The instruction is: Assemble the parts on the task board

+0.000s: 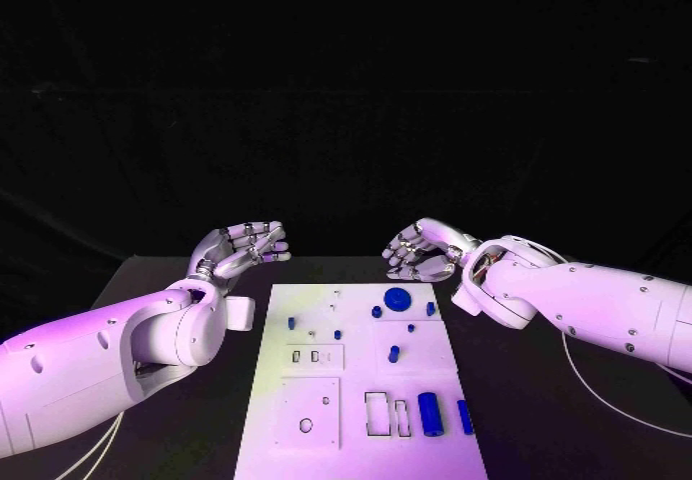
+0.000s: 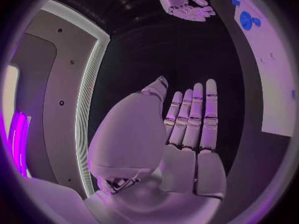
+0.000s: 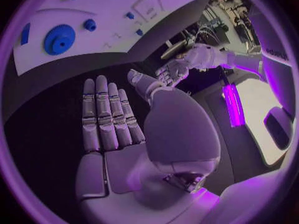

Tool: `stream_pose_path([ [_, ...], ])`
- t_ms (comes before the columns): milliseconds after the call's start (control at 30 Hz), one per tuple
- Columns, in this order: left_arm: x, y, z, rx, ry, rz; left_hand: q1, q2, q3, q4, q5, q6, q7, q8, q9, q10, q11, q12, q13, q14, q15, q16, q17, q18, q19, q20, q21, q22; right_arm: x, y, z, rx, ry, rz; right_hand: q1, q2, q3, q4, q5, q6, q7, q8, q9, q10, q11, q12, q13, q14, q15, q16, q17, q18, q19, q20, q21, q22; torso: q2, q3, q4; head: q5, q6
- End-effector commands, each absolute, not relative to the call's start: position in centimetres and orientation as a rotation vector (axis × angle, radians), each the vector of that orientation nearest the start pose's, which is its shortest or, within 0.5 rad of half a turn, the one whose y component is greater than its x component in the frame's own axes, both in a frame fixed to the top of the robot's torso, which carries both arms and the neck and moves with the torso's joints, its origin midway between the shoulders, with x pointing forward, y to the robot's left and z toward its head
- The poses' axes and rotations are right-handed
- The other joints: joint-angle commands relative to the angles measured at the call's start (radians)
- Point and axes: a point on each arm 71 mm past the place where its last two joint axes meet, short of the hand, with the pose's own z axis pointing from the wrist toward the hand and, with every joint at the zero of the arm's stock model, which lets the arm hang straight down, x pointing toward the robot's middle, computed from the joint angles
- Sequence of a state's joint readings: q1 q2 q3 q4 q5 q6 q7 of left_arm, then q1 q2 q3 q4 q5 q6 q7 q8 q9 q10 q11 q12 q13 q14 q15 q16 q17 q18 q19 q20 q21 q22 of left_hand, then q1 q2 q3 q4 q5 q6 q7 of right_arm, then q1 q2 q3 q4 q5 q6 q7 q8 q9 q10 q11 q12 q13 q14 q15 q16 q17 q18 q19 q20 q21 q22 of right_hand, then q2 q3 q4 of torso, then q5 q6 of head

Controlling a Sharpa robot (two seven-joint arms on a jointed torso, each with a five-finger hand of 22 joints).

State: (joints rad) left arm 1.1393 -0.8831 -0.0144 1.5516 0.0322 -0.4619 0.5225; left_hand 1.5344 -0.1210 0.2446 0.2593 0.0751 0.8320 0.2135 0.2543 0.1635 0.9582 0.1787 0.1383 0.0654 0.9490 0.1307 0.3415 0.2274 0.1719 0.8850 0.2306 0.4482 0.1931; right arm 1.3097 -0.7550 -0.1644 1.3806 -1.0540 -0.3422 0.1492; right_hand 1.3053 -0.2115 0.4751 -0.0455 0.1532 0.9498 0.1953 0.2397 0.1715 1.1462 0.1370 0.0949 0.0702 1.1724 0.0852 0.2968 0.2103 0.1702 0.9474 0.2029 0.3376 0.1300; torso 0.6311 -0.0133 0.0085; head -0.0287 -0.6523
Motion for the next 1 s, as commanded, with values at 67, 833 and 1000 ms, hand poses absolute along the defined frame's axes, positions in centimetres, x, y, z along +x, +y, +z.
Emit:
stream_pose_path([
  [67, 47.2, 22.4, -17.8, -1.075, 1.285, -1.552, 0.008, -0.014, 0.003, -0.009, -0.005, -0.002, 0.02, -0.01, -0.004, 0.001, 0.006, -0.012, -0.001, -0.01, 0.006, -0.013, 0.002, 0.009, 0.008, 0.0, 0.008, 0.002, 50.8, -18.6, -18.1, -0.242, 1.717, 0.728, -0.024, -0.055, -0.001, -0.002, 0.0, 0.077, -0.046, 0.017, 0.043, 0.116, -0.058, -0.016, 0.024, 0.256, -0.086, 0.276, 0.235, 0.011, 0.226, -0.096, 0.201, 0.107, 0.037, -0.0035, 0.0092, -0.01, -0.001],
  [833, 46.1, 22.6, -15.3, -1.037, 1.285, -1.608, 0.002, -0.02, 0.0, -0.008, -0.006, -0.006, 0.022, -0.014, -0.005, -0.003, 0.008, -0.021, -0.001, -0.011, 0.007, -0.016, 0.005, 0.009, 0.014, 0.0, 0.017, 0.006, 50.4, -16.5, -18.4, -0.408, 1.7, 0.576, -0.016, -0.054, -0.055, 0.054, 0.003, 0.071, -0.045, -0.029, 0.138, 0.058, -0.052, -0.019, 0.12, 0.344, -0.077, 1.092, 1.047, -0.082, 0.418, -0.101, 0.922, 0.952, 0.091, -0.0111, 0.0272, -0.027, -0.001],
  [1000, 46.1, 22.7, -15.2, -1.037, 1.286, -1.608, 0.001, -0.021, -0.001, -0.007, -0.006, -0.007, 0.023, -0.015, -0.005, -0.003, 0.009, -0.022, -0.001, -0.011, 0.007, -0.017, 0.006, 0.009, 0.014, 0.0, 0.018, 0.006, 50.5, -16.6, -18.9, -0.41, 1.714, 0.569, -0.013, -0.052, -0.046, 0.056, 0.003, 0.071, -0.043, -0.032, 0.142, 0.057, -0.051, -0.021, 0.119, 0.347, -0.075, 1.106, 1.063, -0.088, 0.429, -0.102, 0.949, 0.99, 0.095, -0.0114, 0.0291, -0.028, 0.0],
])
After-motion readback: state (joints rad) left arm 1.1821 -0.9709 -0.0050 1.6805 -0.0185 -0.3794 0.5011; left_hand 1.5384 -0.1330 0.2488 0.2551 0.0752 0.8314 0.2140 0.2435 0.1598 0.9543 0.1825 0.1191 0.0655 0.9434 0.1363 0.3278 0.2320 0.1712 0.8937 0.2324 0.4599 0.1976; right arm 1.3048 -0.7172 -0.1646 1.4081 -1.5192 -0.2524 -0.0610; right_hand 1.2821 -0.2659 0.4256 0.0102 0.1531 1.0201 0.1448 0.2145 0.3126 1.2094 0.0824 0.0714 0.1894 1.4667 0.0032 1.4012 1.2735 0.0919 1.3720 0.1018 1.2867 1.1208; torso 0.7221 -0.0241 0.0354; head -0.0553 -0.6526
